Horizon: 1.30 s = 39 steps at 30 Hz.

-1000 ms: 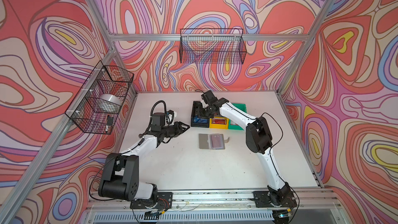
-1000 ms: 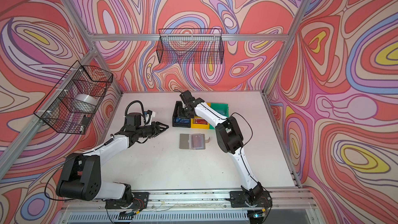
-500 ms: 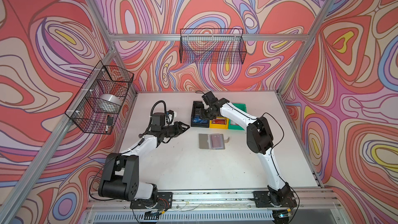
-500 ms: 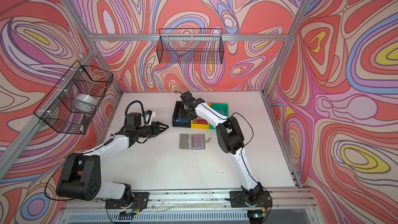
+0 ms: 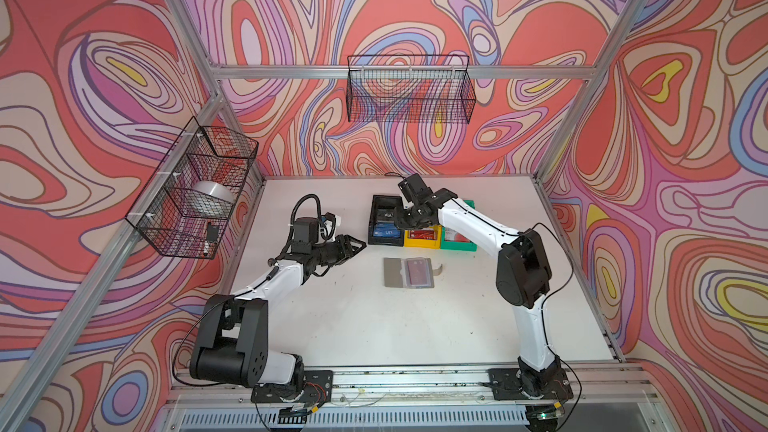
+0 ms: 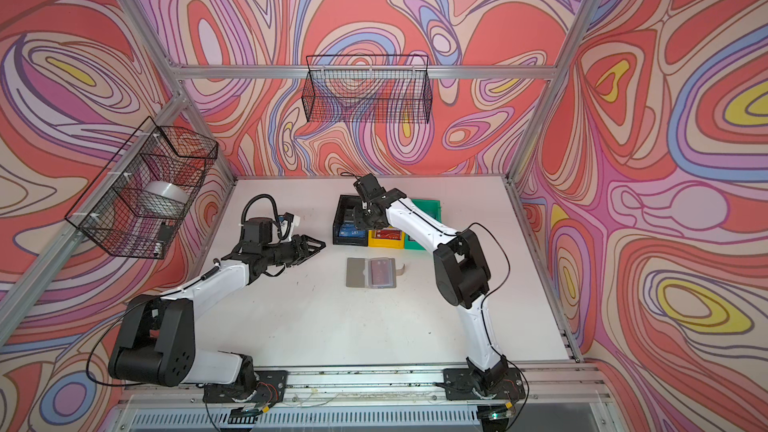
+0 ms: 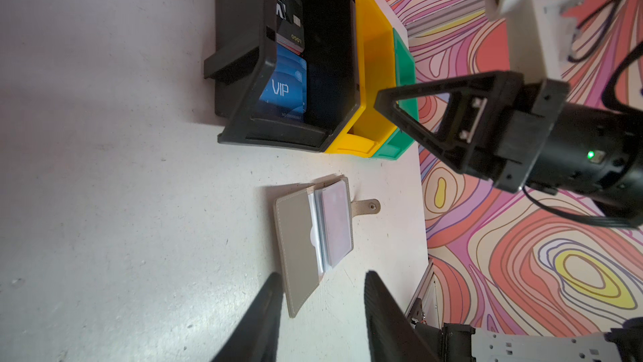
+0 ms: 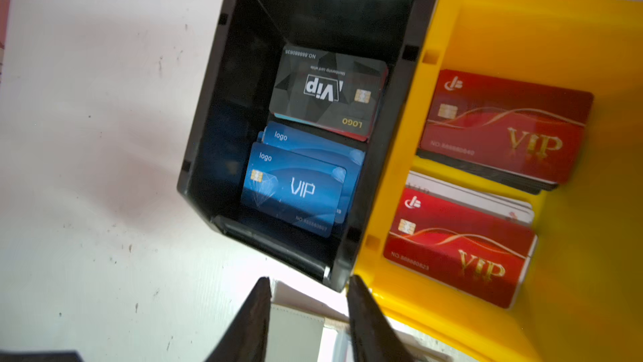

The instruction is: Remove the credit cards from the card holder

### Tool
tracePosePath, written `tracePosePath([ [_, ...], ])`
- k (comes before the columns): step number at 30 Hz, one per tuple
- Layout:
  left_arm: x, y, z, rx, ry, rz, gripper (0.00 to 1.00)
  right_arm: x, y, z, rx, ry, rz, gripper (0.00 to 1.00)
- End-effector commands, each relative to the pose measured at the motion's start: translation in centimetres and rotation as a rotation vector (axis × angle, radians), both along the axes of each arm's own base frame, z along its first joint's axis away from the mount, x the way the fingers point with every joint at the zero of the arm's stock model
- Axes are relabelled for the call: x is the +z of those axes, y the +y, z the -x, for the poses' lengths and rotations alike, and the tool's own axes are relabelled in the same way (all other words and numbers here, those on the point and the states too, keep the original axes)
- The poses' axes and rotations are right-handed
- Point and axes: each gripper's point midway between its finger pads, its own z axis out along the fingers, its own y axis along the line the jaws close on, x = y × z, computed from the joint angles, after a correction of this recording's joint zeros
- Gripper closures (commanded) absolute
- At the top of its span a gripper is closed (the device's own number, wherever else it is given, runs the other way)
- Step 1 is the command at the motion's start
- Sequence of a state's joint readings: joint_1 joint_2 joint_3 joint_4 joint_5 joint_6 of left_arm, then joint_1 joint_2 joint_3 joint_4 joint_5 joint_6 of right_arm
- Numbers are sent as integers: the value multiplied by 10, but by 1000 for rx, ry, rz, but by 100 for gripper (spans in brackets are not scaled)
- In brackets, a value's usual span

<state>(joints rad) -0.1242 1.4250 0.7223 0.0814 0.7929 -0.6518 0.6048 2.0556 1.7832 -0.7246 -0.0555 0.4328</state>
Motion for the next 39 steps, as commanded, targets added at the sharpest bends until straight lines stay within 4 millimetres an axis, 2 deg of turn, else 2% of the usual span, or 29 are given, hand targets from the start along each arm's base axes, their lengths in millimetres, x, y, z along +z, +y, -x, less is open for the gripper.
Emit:
tracePosePath([
  [1,-11,-2,5,-7,35,29,58,29,2,22,74,-63,-65,65],
  [7,-24,-20,17,-47,68,35,60,15,-18,75,98,19,-110,71],
  [10,-27,-39,20,-90,73,33,61,-4,-34,92,54,58,-86,83],
  [13,-32,-56,20,-125,87,48,64,-21,-47,101,16,89,-44,87],
  [16,-37,-67,19,-143,104,66,70,-34,-59,104,-24,99,2,90],
  [20,-46,-68,18,-138,126,64,81,-53,-72,106,-53,125,77,100],
  [24,-53,-66,20,-133,141,37,87,-69,-74,107,-45,154,112,100],
  [29,-64,-67,21,-141,161,14,88,-86,-77,107,-48,185,154,100],
  [39,-85,-63,20,-122,202,-31,90,-97,-82,107,-45,203,202,100],
])
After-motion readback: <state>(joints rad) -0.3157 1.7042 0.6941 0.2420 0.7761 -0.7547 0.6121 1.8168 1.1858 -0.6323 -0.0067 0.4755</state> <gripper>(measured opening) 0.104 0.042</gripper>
